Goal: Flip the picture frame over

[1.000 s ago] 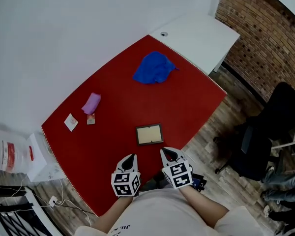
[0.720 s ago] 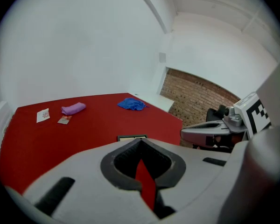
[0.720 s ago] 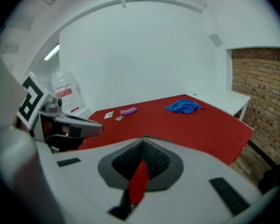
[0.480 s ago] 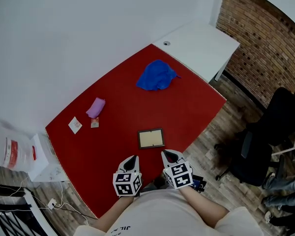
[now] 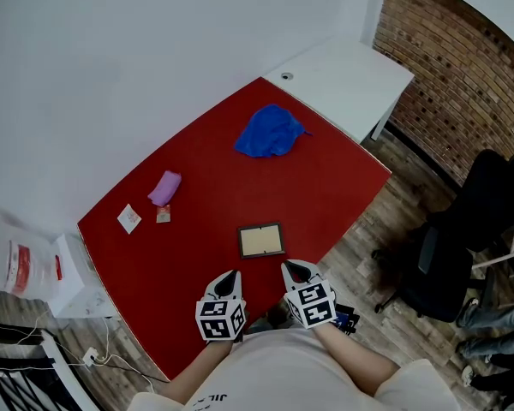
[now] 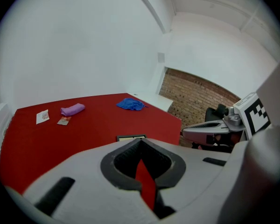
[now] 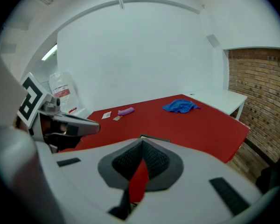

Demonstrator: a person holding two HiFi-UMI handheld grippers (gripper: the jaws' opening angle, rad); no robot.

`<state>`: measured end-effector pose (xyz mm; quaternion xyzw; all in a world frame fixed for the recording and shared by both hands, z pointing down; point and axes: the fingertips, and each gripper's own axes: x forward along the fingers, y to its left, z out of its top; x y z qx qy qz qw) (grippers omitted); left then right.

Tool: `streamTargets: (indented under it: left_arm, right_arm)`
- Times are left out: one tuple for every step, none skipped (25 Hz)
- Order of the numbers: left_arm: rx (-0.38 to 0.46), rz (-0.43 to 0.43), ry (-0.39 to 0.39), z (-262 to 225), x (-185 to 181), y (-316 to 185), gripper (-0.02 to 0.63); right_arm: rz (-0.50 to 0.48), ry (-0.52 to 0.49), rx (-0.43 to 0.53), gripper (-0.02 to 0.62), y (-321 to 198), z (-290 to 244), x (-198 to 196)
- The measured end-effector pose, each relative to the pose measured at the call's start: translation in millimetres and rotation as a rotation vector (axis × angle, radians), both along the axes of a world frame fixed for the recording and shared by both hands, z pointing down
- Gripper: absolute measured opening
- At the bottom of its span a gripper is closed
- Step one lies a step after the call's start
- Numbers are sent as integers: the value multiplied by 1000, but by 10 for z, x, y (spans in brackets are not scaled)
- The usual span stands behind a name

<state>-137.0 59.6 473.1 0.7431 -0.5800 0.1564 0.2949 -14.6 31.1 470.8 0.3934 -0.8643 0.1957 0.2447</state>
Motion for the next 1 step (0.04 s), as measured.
streamTargets:
  left_arm:
    - [-2,2,1,4,6,9,5]
  right_arm:
    - [0,2,-2,5,8,2,2]
